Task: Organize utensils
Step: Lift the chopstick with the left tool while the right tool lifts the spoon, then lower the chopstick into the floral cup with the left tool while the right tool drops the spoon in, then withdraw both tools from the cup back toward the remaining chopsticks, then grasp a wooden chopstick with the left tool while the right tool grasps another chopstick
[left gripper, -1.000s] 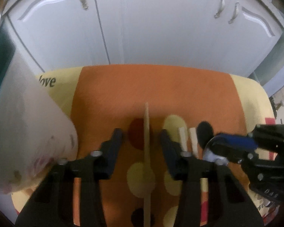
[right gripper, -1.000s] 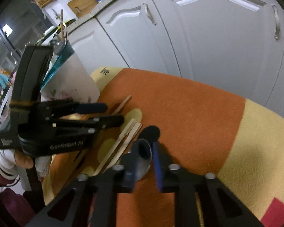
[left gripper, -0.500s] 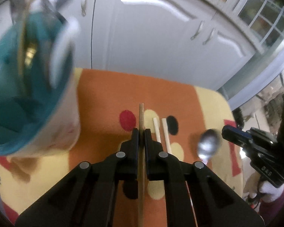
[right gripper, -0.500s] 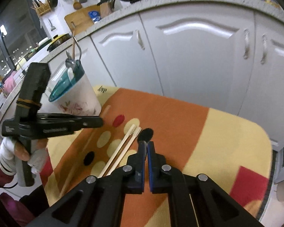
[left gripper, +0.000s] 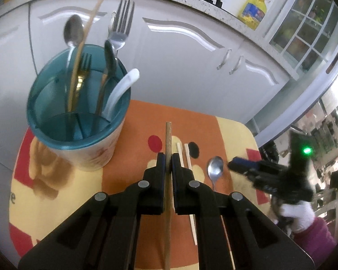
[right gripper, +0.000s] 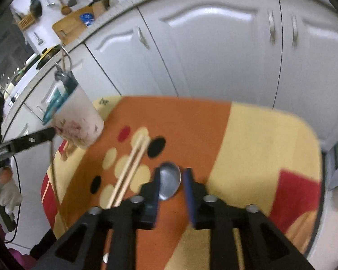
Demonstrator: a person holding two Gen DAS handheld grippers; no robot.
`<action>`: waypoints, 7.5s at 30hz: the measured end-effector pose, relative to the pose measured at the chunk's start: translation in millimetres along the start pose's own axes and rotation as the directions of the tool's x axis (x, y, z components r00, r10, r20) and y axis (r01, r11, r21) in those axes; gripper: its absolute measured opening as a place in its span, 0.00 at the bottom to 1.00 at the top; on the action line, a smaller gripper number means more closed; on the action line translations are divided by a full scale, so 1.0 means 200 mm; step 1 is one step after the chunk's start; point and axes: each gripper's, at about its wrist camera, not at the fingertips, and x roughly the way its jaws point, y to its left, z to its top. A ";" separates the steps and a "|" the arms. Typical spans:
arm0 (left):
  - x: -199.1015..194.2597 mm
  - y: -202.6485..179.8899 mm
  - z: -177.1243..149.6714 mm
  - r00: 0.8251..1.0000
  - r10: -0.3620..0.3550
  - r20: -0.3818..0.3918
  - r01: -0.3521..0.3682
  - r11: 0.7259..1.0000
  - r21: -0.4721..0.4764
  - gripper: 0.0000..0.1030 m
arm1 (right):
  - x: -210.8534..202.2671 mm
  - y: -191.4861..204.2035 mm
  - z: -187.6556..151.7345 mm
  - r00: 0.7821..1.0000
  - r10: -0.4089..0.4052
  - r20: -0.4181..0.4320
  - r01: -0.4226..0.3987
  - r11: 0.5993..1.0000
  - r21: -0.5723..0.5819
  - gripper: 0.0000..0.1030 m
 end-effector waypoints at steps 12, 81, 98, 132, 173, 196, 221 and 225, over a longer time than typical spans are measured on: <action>-0.13 0.01 0.01 0.999 -0.014 0.045 0.015 1.000 -0.005 0.04 | 0.05 0.10 -0.02 1.000 0.006 0.007 -0.006 0.996 -0.094 0.03; -0.33 0.56 0.58 0.886 0.261 0.384 -0.217 0.964 -0.154 0.04 | 0.17 1.25 0.72 0.948 -0.019 0.319 0.175 0.866 -0.468 0.02; -0.31 0.54 0.48 0.917 0.256 0.306 -0.208 0.961 -0.180 0.17 | 0.15 1.13 0.65 0.969 0.015 0.247 0.085 0.918 -0.388 0.21; -0.50 0.34 0.22 0.890 0.308 0.338 -0.277 0.951 -0.137 0.41 | -0.07 1.09 0.43 0.967 -0.007 0.253 0.091 0.942 -0.323 0.31; -0.17 0.01 -0.14 0.982 0.147 0.120 -0.149 0.989 0.007 0.41 | 0.34 0.31 0.13 0.980 -0.189 -0.062 0.184 0.980 -0.072 0.26; 0.42 -0.17 -0.03 0.988 0.059 -0.141 -0.051 0.997 0.060 0.41 | 0.20 0.06 0.07 0.982 -0.146 -0.117 0.147 0.989 0.003 0.23; 0.63 -0.09 0.03 0.979 0.042 -0.197 -0.033 0.998 0.045 0.05 | 0.22 0.11 0.11 0.985 -0.138 -0.107 0.129 0.988 -0.087 0.10; 0.47 -0.08 0.02 0.990 -0.004 -0.142 0.008 0.999 0.031 0.05 | 0.12 0.13 0.10 0.991 -0.106 -0.077 0.099 0.991 -0.090 0.09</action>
